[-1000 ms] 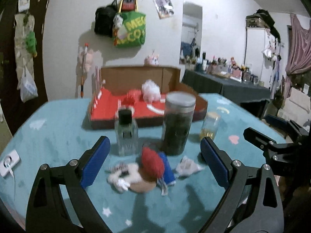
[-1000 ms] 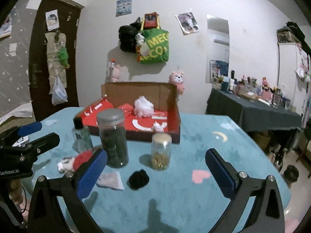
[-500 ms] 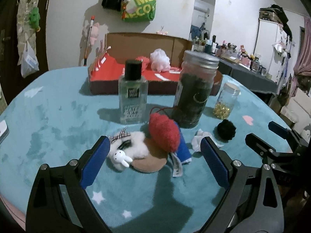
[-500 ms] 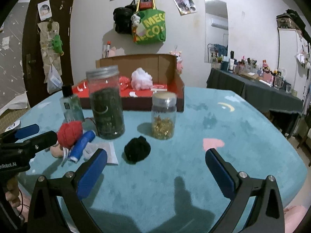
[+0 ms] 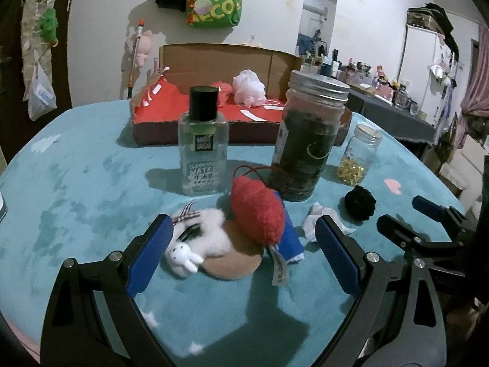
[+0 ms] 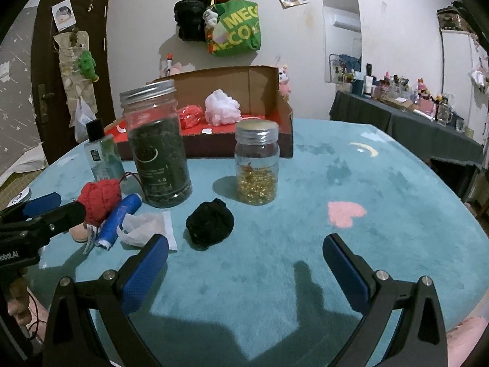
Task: Organize soft objects
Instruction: 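Grasp the red fuzzy sponge with the left gripper while the right gripper grasps the black pom-pom, then lift and carry the red sponge and black pom-pom into the box with both grippers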
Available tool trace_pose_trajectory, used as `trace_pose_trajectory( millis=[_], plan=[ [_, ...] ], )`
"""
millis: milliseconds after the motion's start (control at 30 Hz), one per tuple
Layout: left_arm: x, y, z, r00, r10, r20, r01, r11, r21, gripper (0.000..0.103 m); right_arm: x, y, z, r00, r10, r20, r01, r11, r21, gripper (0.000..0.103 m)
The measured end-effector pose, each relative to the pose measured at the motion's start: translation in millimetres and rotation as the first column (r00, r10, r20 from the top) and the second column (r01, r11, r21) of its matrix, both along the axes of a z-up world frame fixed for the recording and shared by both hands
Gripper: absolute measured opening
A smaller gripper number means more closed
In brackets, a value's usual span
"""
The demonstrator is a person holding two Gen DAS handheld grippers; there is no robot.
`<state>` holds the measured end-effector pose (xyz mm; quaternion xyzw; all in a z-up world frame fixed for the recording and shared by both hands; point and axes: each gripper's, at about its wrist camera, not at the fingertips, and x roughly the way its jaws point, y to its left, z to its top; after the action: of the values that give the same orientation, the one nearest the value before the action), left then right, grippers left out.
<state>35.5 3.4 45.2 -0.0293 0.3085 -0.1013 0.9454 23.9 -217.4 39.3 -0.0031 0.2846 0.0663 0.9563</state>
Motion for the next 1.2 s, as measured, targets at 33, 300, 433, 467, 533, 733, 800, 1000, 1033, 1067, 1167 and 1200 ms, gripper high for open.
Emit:
trace_pose_trajectory(
  millis=[33,300,433,467,533,733,800,1000,1033,1067,1167,1200],
  plan=[
    [2.8,-2.0,1.7,1.000,-0.005,-0.001,0.005,1.000,0.005,0.095,2.7,-1.0,0.0,1.000,0.009,-0.009,-0.008,1.000,0.009,0.103],
    [32.0,-14.3,-0.9,0.997,-0.029,-0.066,0.032,0.999,0.038,0.081,34.4,-9.2,-0.6,0.996,0.049,-0.069,-0.045,0.997,0.060,0.097],
    [46.6,-16.3,-9.7,0.989,-0.060,-0.134,0.063,0.998,0.020,0.039,48.4,-3.2,-2.9,0.987,0.107,-0.120,-0.100,0.993,0.066,0.087],
    [47.9,-16.8,-11.1,0.988,-0.062,-0.140,0.065,0.998,0.023,0.035,50.3,-0.6,-3.9,0.983,0.124,-0.132,-0.116,0.991,0.063,0.077],
    [47.3,-17.4,-11.5,0.990,-0.065,-0.127,0.069,0.997,0.030,0.034,52.5,5.8,-7.3,0.975,0.159,-0.157,-0.153,0.987,0.049,0.057],
    [38.6,-17.0,-6.2,0.992,-0.074,-0.104,0.077,0.997,0.029,0.032,45.3,14.8,-10.5,0.973,0.185,-0.138,-0.186,0.983,0.005,0.033],
    [34.5,-16.6,-1.8,0.994,-0.075,-0.085,0.078,0.996,0.032,0.032,42.7,14.2,-9.1,0.974,0.186,-0.129,-0.185,0.983,0.017,0.033],
    [18.9,-16.3,10.1,0.994,-0.101,-0.037,0.102,0.995,0.020,0.032,33.7,18.3,2.8,0.978,0.190,-0.082,-0.190,0.982,0.015,0.033],
    [16.8,-16.8,11.4,0.994,-0.105,-0.030,0.105,0.994,0.020,0.032,32.1,19.1,4.9,0.979,0.191,-0.076,-0.190,0.982,0.015,0.033],
    [15.2,-17.3,12.4,0.994,-0.111,-0.025,0.111,0.994,0.020,0.032,30.1,19.7,6.7,0.979,0.192,-0.070,-0.192,0.981,0.015,0.033],
    [10.3,-19.1,13.8,0.992,-0.126,-0.015,0.126,0.992,0.022,0.032,25.6,21.1,11.0,0.979,0.196,-0.056,-0.196,0.980,0.020,0.033],
    [8.9,-19.3,14.1,0.992,-0.129,-0.012,0.129,0.991,0.022,0.032,24.0,21.6,11.9,0.979,0.196,-0.051,-0.195,0.981,0.020,0.033]
  ],
)
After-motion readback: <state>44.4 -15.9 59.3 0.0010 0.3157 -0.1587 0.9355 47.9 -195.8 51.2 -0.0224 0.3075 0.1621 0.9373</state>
